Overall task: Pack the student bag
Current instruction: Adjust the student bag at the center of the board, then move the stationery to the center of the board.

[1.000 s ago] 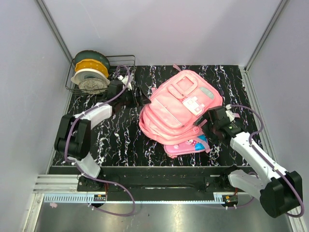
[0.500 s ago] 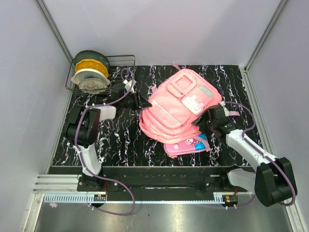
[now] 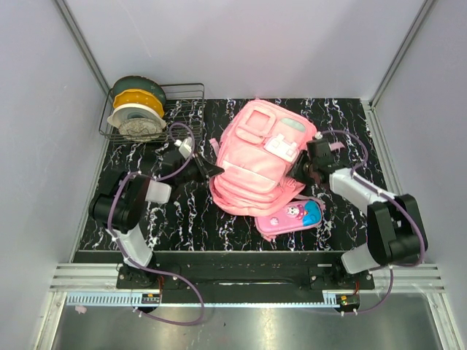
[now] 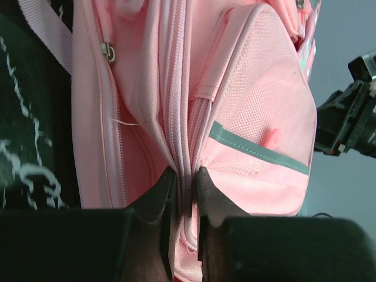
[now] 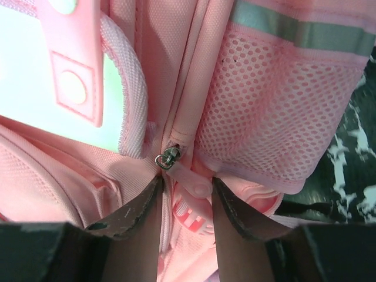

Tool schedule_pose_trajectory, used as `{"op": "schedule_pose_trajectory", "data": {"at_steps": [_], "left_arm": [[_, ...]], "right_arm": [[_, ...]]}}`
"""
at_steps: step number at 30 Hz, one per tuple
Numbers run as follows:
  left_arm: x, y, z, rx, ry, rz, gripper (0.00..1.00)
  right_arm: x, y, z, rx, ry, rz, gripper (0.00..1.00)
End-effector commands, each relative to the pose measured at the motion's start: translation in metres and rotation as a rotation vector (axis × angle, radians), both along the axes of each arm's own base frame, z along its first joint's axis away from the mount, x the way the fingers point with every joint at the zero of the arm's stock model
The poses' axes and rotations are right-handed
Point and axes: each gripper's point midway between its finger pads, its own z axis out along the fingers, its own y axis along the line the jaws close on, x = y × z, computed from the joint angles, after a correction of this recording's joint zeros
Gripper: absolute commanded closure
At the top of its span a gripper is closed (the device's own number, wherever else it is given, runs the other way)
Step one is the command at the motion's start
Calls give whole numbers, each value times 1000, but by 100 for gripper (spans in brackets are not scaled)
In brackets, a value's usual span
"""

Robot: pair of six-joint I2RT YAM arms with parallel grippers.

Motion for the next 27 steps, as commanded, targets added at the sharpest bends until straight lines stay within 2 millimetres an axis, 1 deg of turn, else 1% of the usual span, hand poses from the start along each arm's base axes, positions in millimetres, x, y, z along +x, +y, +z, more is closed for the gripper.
{"op": "schedule_pose_trajectory", "data": {"at_steps": [1, 2, 3, 5, 6, 7, 8, 9, 10, 12, 13, 14, 15, 16, 17, 18, 19, 20, 21, 22, 23, 24, 25, 26, 27], "left_arm": [[-63, -24, 2, -32, 46, -138, 100], [-65, -24, 5, -36, 45, -138, 100], [-69, -27, 8, -40, 43, -146, 100], [-73, -32, 18, -35, 37, -161, 100], [-78, -39, 26, -36, 20, -183, 100], [-81, -41, 25, -19, 30, -189, 100], [-84, -44, 31, -12, 16, -192, 100], [-86, -50, 35, -1, 10, -208, 100], [-87, -49, 30, 28, 27, -203, 100], [-88, -49, 33, 32, 25, -194, 100], [-88, -48, 34, 31, 33, -188, 100], [-88, -47, 35, 36, 37, -181, 100], [-85, -47, 43, 38, 22, -174, 100], [-85, -44, 40, 68, 34, -162, 100], [-84, -43, 42, 78, 30, -157, 100], [-82, -43, 54, 77, 0, -156, 100], [-82, -38, 50, 112, 6, -143, 100], [-81, -37, 54, 121, -7, -143, 100], [-78, -38, 61, 128, -24, -142, 100], [-78, -33, 60, 161, -22, -133, 100], [-77, -32, 63, 172, -29, -130, 100], [-70, -30, 69, 197, -59, -111, 100], [-71, -24, 66, 233, -37, -98, 100], [-68, -21, 67, 257, -41, -83, 100], [-61, -18, 75, 272, -58, -62, 100]], "right_arm": [[60, 43, 58, 73, -228, 188, 62], [66, 46, 60, 77, -231, 202, 62], [75, 51, 63, 83, -239, 215, 61], [84, 60, 68, 105, -247, 247, 61], [93, 64, 70, 113, -251, 262, 60], [95, 69, 71, 130, -249, 282, 60], [98, 71, 72, 137, -249, 284, 60], [101, 73, 71, 146, -242, 284, 58], [101, 72, 70, 147, -239, 281, 52], [99, 67, 71, 132, -234, 267, 41], [99, 59, 72, 102, -238, 235, 37], [93, 51, 77, 78, -232, 216, 32], [90, 44, 80, 44, -235, 214, 24], [88, 34, 84, 0, -242, 191, 21], [76, 25, 100, -27, -254, 180, 19], [71, 19, 108, -57, -268, 181, 16], [64, 14, 117, -72, -282, 171, 15], [51, 10, 139, -65, -326, 173, 14], [41, 12, 144, -44, -332, 185, 13], [29, 21, 151, 9, -332, 225, 12], [14, 24, 165, 52, -352, 246, 12], [1, 30, 159, 114, -316, 251, 12], [-16, 43, 161, 192, -292, 313, 12], [-32, 49, 168, 241, -294, 346, 12], [-48, 56, 154, 286, -238, 369, 14]]}}
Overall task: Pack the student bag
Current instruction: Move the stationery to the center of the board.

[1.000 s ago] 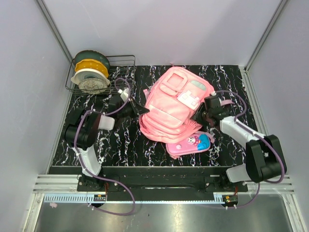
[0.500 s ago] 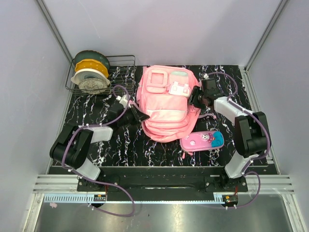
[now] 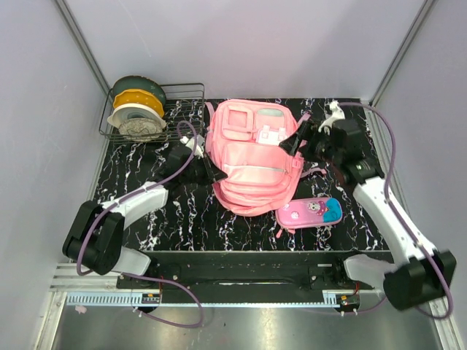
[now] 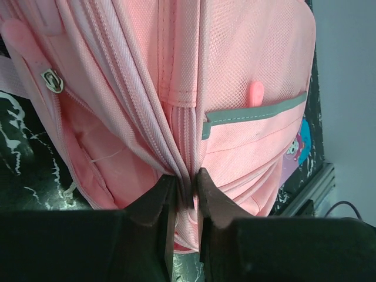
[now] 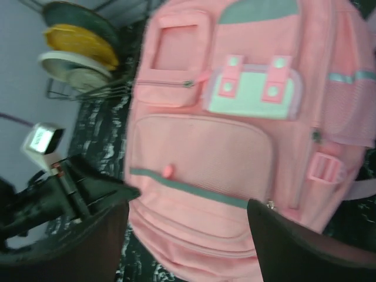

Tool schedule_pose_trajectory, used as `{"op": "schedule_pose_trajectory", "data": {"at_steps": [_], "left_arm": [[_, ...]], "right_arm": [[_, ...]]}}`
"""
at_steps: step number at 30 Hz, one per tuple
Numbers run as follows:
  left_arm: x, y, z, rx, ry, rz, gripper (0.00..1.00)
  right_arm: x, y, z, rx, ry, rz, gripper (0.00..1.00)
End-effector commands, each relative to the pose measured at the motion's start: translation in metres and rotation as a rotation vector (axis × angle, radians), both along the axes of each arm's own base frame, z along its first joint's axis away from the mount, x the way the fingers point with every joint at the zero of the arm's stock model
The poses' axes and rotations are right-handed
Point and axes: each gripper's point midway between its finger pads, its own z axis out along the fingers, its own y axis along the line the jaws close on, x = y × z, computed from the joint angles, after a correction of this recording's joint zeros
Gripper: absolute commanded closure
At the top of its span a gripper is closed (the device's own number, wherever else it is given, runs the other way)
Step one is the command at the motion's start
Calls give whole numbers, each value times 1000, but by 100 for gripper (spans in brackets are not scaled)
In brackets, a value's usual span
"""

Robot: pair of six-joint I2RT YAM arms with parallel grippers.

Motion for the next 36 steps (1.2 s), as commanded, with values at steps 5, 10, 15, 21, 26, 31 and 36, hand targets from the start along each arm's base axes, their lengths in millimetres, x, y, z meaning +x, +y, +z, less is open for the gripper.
{"op": "schedule_pose_trajectory", "data": {"at_steps": [5, 10, 15, 21, 26, 31, 36], "left_arm": [[9, 12, 40, 84, -95, -70, 100], [11, 19, 41, 80, -92, -77, 100], [4, 18, 37, 55, -79, -84, 100], [-3, 15, 35, 37, -68, -110, 100], [-3, 15, 38, 33, -77, -112, 100], [-4, 14, 39, 24, -73, -120, 100], [-6, 11, 44, 8, -74, -138, 100]], "right_arm": [[-149, 72, -44, 204, 309, 426, 18], [-174, 66, -85, 189, 385, 366, 30], [-171, 71, -133, 98, 472, 343, 40], [-135, 64, -161, 25, 443, 190, 43], [-131, 42, -190, -61, 497, 45, 44], [-132, 1, -206, -206, 513, -129, 43], [-125, -34, -202, -291, 525, -250, 41]]}}
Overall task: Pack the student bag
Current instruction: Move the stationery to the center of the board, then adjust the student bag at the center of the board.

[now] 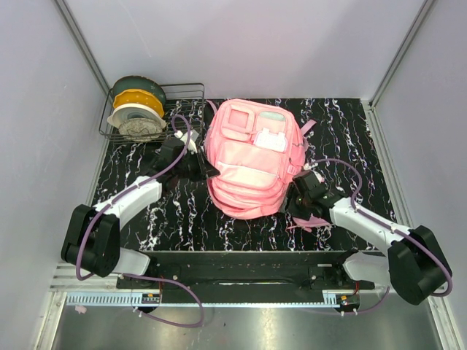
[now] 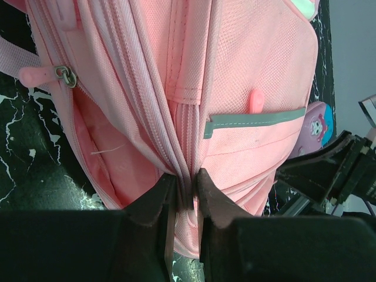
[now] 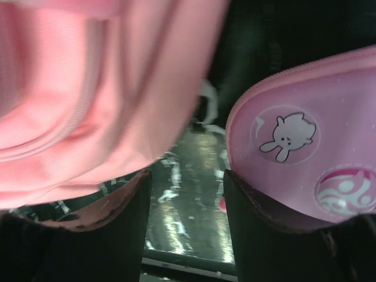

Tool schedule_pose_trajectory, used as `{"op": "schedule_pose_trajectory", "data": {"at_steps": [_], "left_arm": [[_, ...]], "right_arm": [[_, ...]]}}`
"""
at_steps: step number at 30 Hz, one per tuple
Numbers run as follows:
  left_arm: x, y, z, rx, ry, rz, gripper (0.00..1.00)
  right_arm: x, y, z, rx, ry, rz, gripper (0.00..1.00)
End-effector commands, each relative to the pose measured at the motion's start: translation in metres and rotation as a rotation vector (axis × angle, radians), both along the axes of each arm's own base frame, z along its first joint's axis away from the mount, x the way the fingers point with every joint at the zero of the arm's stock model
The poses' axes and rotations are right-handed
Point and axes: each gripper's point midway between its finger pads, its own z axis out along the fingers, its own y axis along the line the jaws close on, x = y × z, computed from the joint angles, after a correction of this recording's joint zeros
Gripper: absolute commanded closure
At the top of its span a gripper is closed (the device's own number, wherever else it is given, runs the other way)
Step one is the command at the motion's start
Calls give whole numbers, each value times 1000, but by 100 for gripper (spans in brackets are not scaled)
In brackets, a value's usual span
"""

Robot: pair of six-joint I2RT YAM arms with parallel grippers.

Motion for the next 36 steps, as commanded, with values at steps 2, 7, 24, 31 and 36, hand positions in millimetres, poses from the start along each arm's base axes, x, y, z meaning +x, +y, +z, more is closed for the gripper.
{"op": "schedule_pose_trajectory", "data": {"at_steps": [2, 7, 24, 31, 36], "left_arm": [[-13, -16, 30, -79, -72, -122, 100], [-17, -20, 29, -98, -64, -123, 100], [-64, -63, 22, -22, -96, -138, 16], [-22, 23, 63, 180, -248, 84, 1], [6, 47, 55, 194, -225, 104, 1]], "right_arm": [[7, -58, -3, -180, 17, -161, 41], [22, -40, 42, -28, -106, -101, 29], [105, -6, 119, 185, -231, -165, 0], [81, -4, 129, 276, -264, -171, 8], [61, -27, 113, 212, -240, -323, 6]]}}
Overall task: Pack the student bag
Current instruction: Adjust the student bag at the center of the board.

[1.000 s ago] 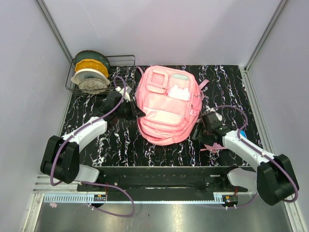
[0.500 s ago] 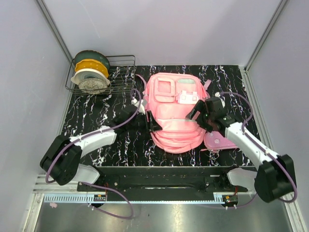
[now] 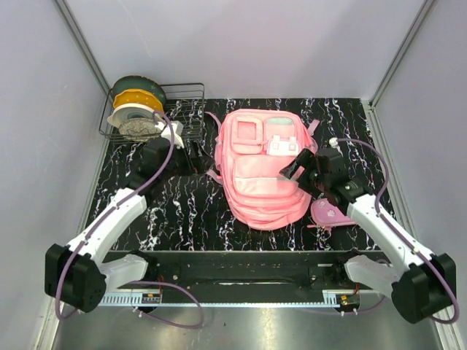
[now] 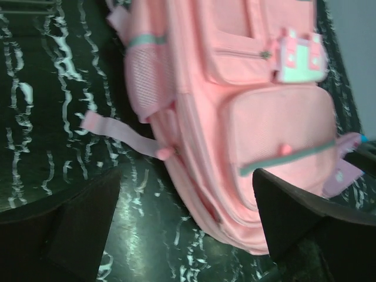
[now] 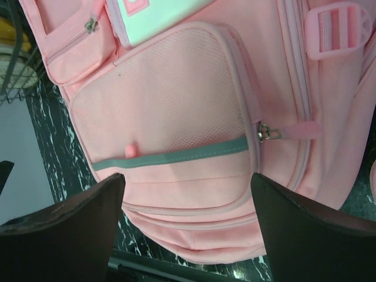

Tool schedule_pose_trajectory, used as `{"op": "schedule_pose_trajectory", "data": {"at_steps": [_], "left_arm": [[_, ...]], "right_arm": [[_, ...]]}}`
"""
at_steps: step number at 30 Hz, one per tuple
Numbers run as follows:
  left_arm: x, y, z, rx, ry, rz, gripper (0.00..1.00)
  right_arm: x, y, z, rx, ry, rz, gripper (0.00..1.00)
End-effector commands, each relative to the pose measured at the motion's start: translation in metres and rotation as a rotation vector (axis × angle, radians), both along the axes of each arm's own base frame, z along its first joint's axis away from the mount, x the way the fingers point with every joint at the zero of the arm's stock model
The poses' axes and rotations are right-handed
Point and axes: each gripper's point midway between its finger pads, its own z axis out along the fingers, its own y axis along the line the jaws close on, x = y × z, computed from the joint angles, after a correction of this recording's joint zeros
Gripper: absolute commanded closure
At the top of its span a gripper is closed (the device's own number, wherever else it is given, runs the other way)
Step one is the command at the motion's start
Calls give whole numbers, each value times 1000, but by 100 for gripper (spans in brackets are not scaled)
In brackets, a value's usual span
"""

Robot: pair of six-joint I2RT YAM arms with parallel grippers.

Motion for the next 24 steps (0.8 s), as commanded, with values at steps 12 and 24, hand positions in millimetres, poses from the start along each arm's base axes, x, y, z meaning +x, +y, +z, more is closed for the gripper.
{"op": "schedule_pose_trajectory", "data": {"at_steps": [12, 24], "left_arm": [[106, -57, -23, -50, 45, -305, 1], [142, -83, -63, -216, 146, -449, 38]], "right_arm": [[-10, -51, -16, -129, 44, -276, 0], [10, -60, -61, -223, 181, -241, 0]]}}
